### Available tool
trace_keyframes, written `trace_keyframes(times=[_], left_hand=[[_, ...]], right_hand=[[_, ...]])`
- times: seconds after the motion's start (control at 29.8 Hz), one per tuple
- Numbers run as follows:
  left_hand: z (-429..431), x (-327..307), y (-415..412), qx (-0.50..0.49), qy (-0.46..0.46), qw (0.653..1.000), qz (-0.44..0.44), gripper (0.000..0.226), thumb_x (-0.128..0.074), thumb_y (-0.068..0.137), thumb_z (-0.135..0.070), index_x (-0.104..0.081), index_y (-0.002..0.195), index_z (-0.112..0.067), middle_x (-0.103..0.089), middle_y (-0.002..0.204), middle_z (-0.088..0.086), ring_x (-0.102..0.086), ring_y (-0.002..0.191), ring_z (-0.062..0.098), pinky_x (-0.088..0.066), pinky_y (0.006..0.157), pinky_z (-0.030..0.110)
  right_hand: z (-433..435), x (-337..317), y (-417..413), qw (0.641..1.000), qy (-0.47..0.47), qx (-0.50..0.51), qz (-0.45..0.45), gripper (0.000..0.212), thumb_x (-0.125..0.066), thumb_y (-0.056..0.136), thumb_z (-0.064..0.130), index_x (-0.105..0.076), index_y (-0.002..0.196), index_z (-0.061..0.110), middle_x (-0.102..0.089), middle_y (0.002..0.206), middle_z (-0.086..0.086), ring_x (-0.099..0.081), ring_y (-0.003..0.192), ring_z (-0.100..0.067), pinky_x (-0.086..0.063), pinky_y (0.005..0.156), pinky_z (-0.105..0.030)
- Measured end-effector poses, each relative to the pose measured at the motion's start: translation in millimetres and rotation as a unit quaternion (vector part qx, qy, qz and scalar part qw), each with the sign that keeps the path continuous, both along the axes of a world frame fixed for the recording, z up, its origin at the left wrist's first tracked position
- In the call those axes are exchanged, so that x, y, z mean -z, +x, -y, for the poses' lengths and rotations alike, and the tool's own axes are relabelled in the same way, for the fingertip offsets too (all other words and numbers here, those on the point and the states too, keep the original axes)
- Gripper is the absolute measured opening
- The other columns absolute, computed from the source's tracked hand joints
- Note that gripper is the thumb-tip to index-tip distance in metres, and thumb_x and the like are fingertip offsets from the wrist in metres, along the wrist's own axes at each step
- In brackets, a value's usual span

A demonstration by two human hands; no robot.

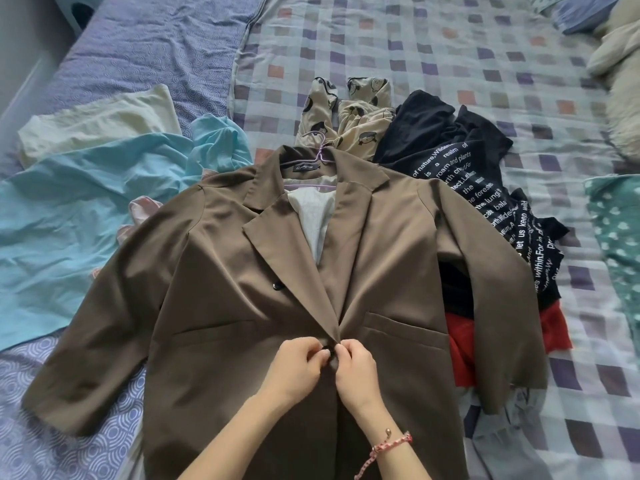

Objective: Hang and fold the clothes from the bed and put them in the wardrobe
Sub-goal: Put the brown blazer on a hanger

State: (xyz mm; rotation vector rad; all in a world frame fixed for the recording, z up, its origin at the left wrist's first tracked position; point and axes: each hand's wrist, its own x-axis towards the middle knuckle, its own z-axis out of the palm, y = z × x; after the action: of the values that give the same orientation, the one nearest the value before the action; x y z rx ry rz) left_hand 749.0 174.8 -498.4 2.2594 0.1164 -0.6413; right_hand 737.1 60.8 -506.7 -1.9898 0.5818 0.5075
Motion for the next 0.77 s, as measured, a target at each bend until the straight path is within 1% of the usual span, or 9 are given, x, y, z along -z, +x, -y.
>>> trace_keyframes(times=[0.07,0.17,0.27,0.37,0.47,0.54,0.64,0.71,0.77], left_hand=[[-3.2,-1.2,5.8,-0.053,-0.087,0.992,-0.075,0.031,-0.055,0.09,-0.011,-0.055,0.059,-0.016,-0.056,0.054,-0.005,-0.053,0.054,0.009,-0.042,0.059,0.023],[-11.4,-5.3,15.4,-0.115,-0.2,0.941,-0.247,0.032,-0.049,0.094,-0.008,-0.055,0.064,-0.014,-0.058,0.057,-0.004,-0.057,0.053,0.005,-0.042,0.054,0.016],[-18.2,-7.4,26.0,-0.074,-0.13,0.927,-0.344,0.031,-0.042,0.096,-0.011,-0.054,0.068,-0.015,-0.057,0.06,-0.002,-0.057,0.052,0.007,-0.041,0.05,0.017],[-26.5,-11.2,56.0,-0.11,-0.058,0.959,-0.256,0.034,-0.038,0.099,-0.019,-0.053,0.069,-0.014,-0.054,0.066,0.001,-0.049,0.05,0.009,-0.035,0.042,0.015],[-41.0,-14.6,107.1,-0.208,-0.079,0.961,-0.164,0.027,-0.042,0.098,-0.022,-0.056,0.076,-0.015,-0.058,0.073,0.002,-0.056,0.065,0.017,-0.036,0.05,0.019],[-49.9,-17.3,147.1,-0.245,-0.076,0.962,-0.093,0.022,-0.047,0.095,-0.021,-0.06,0.08,-0.011,-0.062,0.076,0.004,-0.059,0.073,0.022,-0.043,0.061,0.026],[-63.8,-19.2,210.7,-0.221,0.006,0.975,0.022,0.02,-0.051,0.093,-0.021,-0.065,0.092,-0.008,-0.067,0.095,0.009,-0.06,0.092,0.026,-0.046,0.08,0.032],[-67.7,-18.8,240.4,-0.183,0.053,0.979,0.076,0.021,-0.05,0.094,-0.021,-0.066,0.101,-0.008,-0.064,0.098,0.005,-0.058,0.091,0.02,-0.045,0.081,0.029],[-75.9,-1.6,276.3,-0.145,0.106,0.976,0.123,0.022,-0.048,0.095,-0.02,-0.066,0.104,-0.011,-0.066,0.107,0.006,-0.059,0.095,0.023,-0.047,0.086,0.034]], right_hand=[[0.3,1.4,1.4,1.0,0.004,0.007,-0.005,0.018,-0.046,0.096,0.013,-0.058,0.083,0.01,-0.058,0.079,0.0,-0.056,0.085,-0.02,-0.041,0.076,-0.031],[5.4,-1.4,4.4,0.999,-0.005,-0.043,-0.023,0.022,-0.047,0.096,0.015,-0.055,0.075,0.016,-0.058,0.076,0.001,-0.056,0.083,-0.021,-0.043,0.077,-0.031],[20.3,-5.3,12.6,0.982,-0.066,-0.165,-0.064,0.026,-0.042,0.097,0.022,-0.057,0.077,0.014,-0.064,0.083,-0.006,-0.061,0.088,-0.03,-0.045,0.076,-0.033],[35.6,-17.8,37.4,0.966,-0.155,-0.202,-0.05,0.033,-0.037,0.097,0.031,-0.061,0.087,0.009,-0.066,0.099,-0.015,-0.059,0.1,-0.034,-0.044,0.08,-0.035],[43.9,-36.9,81.5,0.979,-0.13,-0.159,0.015,0.032,-0.044,0.096,0.029,-0.057,0.072,0.013,-0.068,0.088,-0.013,-0.06,0.09,-0.032,-0.043,0.075,-0.035],[45.1,-43.9,120.1,0.98,-0.12,-0.153,0.043,0.03,-0.047,0.095,0.026,-0.062,0.076,0.009,-0.068,0.085,-0.011,-0.061,0.088,-0.03,-0.043,0.074,-0.034],[37.9,-47.0,189.9,0.976,-0.127,-0.164,0.072,0.023,-0.05,0.094,0.022,-0.064,0.082,0.008,-0.069,0.09,-0.011,-0.06,0.091,-0.029,-0.041,0.076,-0.031],[30.1,-44.2,227.2,0.971,-0.132,-0.173,0.094,0.018,-0.05,0.094,0.018,-0.065,0.09,0.009,-0.068,0.094,-0.009,-0.059,0.094,-0.026,-0.04,0.078,-0.029],[15.6,-28.2,270.9,0.967,-0.13,-0.185,0.114,0.016,-0.049,0.094,0.016,-0.063,0.1,0.01,-0.067,0.101,-0.007,-0.059,0.096,-0.023,-0.044,0.085,-0.03]])
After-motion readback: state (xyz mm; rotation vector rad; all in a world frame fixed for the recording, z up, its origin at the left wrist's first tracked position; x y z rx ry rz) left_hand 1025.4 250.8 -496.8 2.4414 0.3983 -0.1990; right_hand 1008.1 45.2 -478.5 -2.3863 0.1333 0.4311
